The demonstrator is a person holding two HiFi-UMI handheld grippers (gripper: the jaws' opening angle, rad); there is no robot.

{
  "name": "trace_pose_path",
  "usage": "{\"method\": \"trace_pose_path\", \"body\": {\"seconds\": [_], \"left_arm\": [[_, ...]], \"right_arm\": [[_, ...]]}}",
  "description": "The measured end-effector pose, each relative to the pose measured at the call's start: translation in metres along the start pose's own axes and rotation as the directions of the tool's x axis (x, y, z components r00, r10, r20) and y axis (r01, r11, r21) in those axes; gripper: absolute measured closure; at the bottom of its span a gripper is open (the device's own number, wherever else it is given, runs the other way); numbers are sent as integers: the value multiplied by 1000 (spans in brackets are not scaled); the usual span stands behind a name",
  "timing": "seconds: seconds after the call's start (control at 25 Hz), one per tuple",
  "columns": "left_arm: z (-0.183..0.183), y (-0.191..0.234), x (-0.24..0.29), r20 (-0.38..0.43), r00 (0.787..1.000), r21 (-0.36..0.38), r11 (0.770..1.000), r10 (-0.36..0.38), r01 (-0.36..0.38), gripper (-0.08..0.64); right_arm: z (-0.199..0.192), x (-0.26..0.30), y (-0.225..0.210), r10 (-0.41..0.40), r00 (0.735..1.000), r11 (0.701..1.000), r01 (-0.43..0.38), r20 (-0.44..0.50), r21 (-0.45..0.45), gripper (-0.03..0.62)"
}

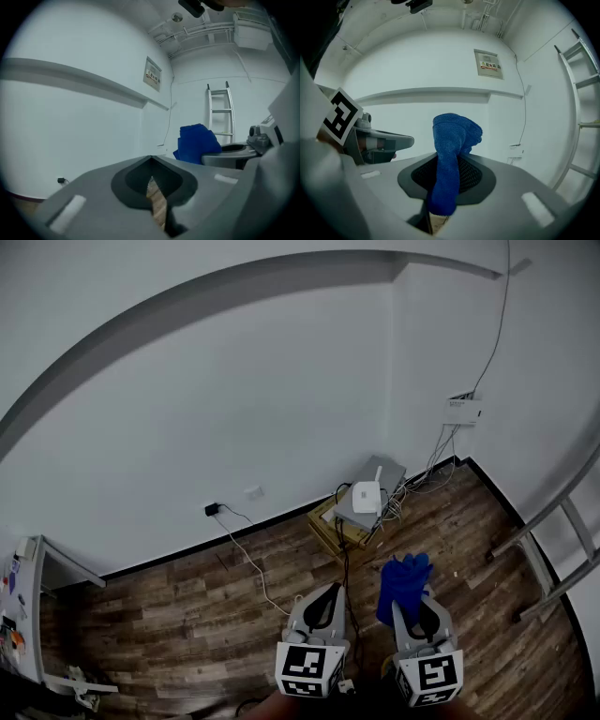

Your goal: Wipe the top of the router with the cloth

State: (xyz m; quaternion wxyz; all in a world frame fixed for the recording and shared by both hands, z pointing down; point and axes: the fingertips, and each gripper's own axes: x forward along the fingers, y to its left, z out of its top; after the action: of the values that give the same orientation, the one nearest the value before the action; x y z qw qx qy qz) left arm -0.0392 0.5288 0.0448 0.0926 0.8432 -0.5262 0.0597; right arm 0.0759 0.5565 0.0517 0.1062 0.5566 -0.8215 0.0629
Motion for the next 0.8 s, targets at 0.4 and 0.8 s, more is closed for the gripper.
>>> {"method": "trace_pose_path", "body": {"seconds": [0.4,0.8], "left_arm": [[0,5,34,-25,1000,-23,1000,7,-8,560],[-11,-24,98,-77,979,-44,980,190,-194,560]], "right_arm": [[4,27,-21,30,999,1000,-30,13,-8,477],[-23,43,-132,138,990,990,-139,-26,-2,477]]}}
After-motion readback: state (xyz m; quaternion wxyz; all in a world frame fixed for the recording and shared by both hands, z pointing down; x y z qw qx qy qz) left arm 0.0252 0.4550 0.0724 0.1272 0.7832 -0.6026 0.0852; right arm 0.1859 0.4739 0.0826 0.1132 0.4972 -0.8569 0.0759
